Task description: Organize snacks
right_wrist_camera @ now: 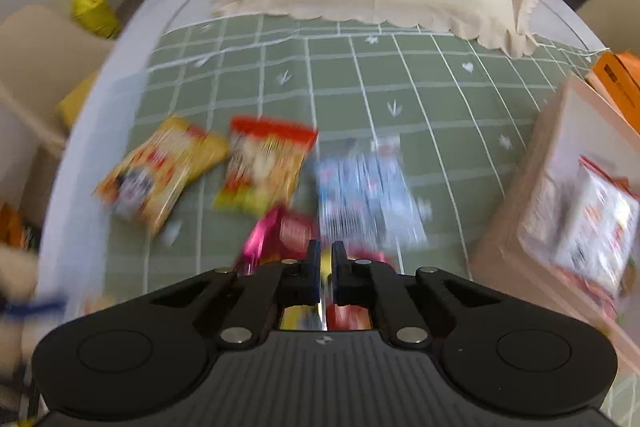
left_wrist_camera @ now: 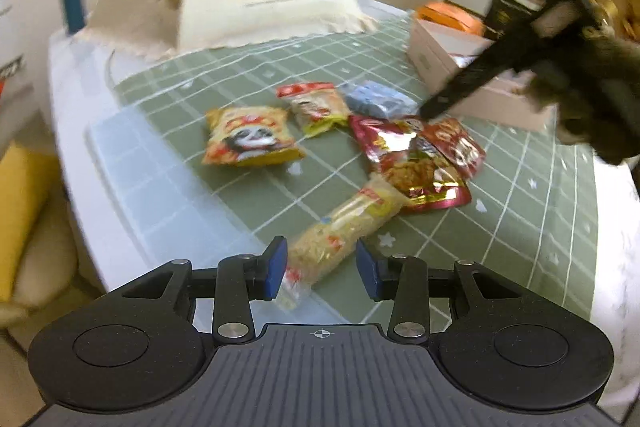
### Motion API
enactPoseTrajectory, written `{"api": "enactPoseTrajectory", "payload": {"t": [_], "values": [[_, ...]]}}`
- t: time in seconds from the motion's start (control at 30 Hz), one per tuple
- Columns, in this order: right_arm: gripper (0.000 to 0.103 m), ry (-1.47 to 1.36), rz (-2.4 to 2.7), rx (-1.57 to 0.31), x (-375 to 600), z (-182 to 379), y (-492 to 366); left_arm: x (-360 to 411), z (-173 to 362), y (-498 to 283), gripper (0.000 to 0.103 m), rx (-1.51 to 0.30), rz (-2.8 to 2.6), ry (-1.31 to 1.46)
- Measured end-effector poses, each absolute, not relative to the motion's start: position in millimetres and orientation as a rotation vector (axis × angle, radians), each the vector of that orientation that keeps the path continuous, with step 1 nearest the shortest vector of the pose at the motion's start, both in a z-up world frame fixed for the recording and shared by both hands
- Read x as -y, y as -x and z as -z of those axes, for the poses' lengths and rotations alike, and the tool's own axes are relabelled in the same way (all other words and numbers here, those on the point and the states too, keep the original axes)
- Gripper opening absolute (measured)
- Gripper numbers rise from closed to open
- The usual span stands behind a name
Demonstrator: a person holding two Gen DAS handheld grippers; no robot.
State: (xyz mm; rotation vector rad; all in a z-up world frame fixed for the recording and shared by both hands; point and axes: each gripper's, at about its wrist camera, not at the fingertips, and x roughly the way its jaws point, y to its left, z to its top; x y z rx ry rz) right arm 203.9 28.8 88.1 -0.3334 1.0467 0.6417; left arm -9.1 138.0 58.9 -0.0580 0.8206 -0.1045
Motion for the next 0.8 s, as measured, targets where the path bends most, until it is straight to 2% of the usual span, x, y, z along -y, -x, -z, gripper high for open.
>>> {"api": "enactPoseTrajectory", "payload": {"t": [0.17, 0.2, 0.23, 0.27, 0.3, 0.33, 0.53, 0.63, 0.73, 0.8], "values": [[0.007, 0.264, -0.625, -1.062, 28, -100, -179, -118, -49, -23, 0.045, -0.872, 0.154, 0.013], [0.013, 0.238, -0.608, -1.058, 39, -102, -176, -114, -49, -27, 0.045, -0.878, 0.164, 0.009], [0.026, 0.217, -0.592, -1.051, 48, -105, -174, -108, -49, -30, 0.045, -0.882, 0.176, 0.012], [0.034, 0.206, -0.579, -1.040, 54, -108, -174, -102, -49, -32, 0.045, -0.889, 0.184, 0.017], [0.048, 0.206, -0.564, -1.021, 59, -110, -173, -97, -48, -33, 0.044, -0.898, 0.189, 0.019], [0.057, 0.211, -0.552, -1.003, 61, -112, -173, -91, -47, -33, 0.041, -0.912, 0.192, 0.023], [0.065, 0.275, -0.591, -0.968, 17, -114, -194, -83, -41, -14, 0.035, -0.933, 0.205, 0.206], [0.065, 0.279, -0.657, -0.998, -19, -107, -216, -84, -40, 2, 0.035, -0.925, 0.122, 0.258], [0.065, 0.273, -0.648, -1.029, -47, -94, -246, -87, -39, 18, 0.043, -0.911, 0.022, 0.251], [0.065, 0.236, -0.624, -1.078, -59, -80, -270, -89, -38, 27, 0.041, -0.907, -0.007, 0.264]]}}
